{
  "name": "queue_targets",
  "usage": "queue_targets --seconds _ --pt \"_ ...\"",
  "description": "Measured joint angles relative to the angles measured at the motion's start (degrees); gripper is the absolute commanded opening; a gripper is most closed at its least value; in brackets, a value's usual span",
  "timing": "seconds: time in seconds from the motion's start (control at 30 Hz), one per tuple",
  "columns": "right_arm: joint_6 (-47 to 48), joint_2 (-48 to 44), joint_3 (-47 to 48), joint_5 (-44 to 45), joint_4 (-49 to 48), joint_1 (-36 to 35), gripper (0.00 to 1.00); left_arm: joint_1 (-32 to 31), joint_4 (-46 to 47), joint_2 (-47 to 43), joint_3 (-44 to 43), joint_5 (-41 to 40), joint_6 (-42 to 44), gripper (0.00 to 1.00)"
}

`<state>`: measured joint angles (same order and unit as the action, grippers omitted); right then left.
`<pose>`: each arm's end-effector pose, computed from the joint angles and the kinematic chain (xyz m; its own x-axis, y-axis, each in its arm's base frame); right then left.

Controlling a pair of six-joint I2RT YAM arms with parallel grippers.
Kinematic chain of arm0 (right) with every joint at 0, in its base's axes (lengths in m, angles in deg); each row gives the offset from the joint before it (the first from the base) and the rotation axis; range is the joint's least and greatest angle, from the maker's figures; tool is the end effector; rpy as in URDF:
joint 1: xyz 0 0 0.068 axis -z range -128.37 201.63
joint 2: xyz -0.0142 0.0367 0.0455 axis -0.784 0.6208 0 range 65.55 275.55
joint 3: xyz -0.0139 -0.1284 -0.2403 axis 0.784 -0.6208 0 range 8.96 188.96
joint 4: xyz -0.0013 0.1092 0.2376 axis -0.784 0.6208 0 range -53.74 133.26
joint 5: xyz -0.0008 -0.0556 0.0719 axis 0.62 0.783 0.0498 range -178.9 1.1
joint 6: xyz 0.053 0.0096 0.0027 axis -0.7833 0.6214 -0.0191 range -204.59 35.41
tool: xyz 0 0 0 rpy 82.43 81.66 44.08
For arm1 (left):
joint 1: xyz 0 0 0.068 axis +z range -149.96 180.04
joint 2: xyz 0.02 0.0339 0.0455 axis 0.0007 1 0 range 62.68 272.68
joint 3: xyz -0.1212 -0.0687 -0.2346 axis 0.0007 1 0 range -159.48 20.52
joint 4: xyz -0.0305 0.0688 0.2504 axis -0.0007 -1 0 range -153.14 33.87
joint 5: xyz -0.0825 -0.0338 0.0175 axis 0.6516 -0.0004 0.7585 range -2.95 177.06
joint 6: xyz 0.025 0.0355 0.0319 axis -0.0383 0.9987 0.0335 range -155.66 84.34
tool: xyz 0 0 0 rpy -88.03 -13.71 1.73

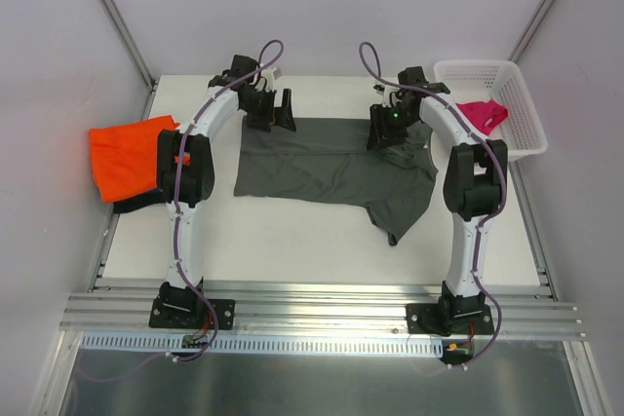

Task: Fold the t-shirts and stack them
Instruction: Fold the flattened tshirt in 1/3 of the way

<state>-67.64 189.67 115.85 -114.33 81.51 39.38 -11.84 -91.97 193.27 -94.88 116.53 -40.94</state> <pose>0.4550 0.1144 0.2226 -0.7167 -0.4249 -0.5530 -0.6213 0.7492 0.2295 0.4954 -0.1221 0.2261 -0.8019 0.0868 -0.5911 0.4100 0.7996 -0.4388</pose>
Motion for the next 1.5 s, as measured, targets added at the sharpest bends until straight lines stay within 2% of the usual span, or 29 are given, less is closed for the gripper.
queue_targets --seconds 0.23,0.5,0.67,0.9,1.2,1.5 --pt "0.9 -3.04 -0.39 1.38 0.02 0.11 0.46 0.0 0.09 -0.04 -0.5 0.0 -0.11 0.99" --pt "1.75 3.76 5.22 2.27 -0.7 2.01 0.46 0.0 -0.09 -3.34 3.26 -0.13 0.02 0.99" --pt "2.16 6.88 5.22 2.82 -0.96 3.1 0.46 0.0 -0.13 -5.81 4.46 -0.24 0.22 0.99" --pt "2.16 6.75 3.23 2.73 -1.42 3.37 0.46 0.0 -0.07 -6.6 4.48 -0.92 0.35 0.99" --pt "1.01 1.05 -6.56 2.21 -0.94 0.2 0.46 0.0 -0.31 -6.16 2.45 -1.03 0.28 0.99" --pt "-0.24 -5.9 -7.91 2.01 -0.9 -5.68 0.47 0.0 0.07 -5.64 -0.59 -0.87 0.04 0.99"
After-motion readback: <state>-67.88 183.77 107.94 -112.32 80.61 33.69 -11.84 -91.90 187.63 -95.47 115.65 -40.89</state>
